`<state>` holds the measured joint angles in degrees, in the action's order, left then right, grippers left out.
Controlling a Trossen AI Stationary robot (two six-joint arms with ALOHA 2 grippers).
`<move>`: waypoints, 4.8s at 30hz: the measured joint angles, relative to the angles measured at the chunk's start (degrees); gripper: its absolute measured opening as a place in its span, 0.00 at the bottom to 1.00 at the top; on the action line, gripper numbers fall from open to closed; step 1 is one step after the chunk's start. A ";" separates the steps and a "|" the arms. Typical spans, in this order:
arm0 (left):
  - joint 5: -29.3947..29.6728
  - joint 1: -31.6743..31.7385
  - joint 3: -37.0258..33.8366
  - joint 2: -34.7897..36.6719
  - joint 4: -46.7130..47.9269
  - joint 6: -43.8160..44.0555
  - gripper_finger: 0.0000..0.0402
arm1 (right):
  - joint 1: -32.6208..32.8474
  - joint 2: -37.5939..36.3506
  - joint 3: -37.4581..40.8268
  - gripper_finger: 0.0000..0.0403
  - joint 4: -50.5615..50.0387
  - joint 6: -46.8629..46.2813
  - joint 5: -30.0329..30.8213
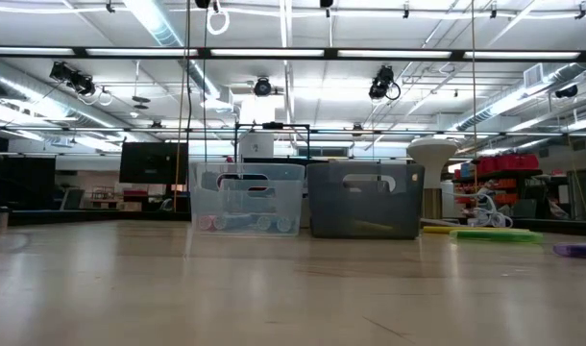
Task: Pick & Place Markers
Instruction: Put the left pink marker pen into the black bin
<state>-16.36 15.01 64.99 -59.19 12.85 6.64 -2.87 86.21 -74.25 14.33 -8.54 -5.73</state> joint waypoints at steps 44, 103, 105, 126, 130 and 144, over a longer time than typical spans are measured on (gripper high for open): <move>10.15 -8.27 -0.04 -7.83 -13.14 4.70 0.06 | 0.59 -0.07 0.03 0.06 4.70 -1.49 0.54; 6.99 -3.55 -0.02 -2.57 7.19 4.63 0.34 | -1.82 5.26 -15.23 0.04 -79.56 -61.50 19.54; 5.92 -3.55 -0.02 -2.57 8.08 4.65 0.34 | -2.28 8.78 -20.33 0.04 -83.77 -61.51 19.64; 1.50 -3.57 -0.02 -2.57 8.87 4.08 0.34 | -4.51 15.96 -17.35 0.04 -78.04 -64.57 17.14; 1.51 -3.57 -0.02 -2.57 8.85 4.08 0.34 | -4.96 15.96 -10.72 0.04 -68.51 -64.78 15.58; 1.73 -3.56 -0.02 -2.59 8.85 4.09 0.34 | -6.12 15.96 8.91 0.04 -45.16 -70.55 9.03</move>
<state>-14.63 11.46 64.97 -61.78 21.69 10.74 -8.99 102.17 -65.34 -30.83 -79.09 3.30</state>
